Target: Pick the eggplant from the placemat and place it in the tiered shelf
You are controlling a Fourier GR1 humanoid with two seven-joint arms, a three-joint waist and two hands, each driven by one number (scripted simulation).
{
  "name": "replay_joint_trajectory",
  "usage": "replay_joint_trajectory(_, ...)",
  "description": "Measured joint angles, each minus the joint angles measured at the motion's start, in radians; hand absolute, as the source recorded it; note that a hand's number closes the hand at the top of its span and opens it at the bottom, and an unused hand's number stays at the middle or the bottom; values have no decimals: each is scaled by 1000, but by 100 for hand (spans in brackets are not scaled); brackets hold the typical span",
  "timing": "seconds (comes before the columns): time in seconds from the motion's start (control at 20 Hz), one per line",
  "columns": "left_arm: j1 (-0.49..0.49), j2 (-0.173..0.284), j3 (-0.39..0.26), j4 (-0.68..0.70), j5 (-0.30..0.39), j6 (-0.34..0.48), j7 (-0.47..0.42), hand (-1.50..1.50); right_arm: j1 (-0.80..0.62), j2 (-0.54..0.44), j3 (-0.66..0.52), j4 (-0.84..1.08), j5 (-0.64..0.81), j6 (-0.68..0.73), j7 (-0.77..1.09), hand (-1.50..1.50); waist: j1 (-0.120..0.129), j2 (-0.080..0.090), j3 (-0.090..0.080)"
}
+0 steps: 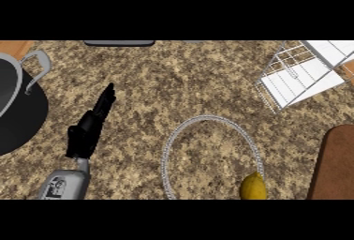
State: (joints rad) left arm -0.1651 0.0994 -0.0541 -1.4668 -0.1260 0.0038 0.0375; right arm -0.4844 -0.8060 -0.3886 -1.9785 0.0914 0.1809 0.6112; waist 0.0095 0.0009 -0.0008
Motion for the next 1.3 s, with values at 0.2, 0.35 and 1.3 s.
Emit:
replay_joint_trajectory(0.2, 4, -11, -3, 5, -4, -1, -8, 0, -56, -9, 27, 95, 54, -15, -71, 150, -1, 0, 0)
replay_joint_trajectory(0.35, -9, -6, 8, 19, -4, -5, -9, 0, -90, -5, 71, 161, 131, -47, -134, 150, 1, 1, 0)
replay_joint_trajectory(1.3, -8, -18, 6, -6, -12, -19, 16, 0, -313, 172, 155, 674, 322, -299, -530, 150, 8, 4, 1)
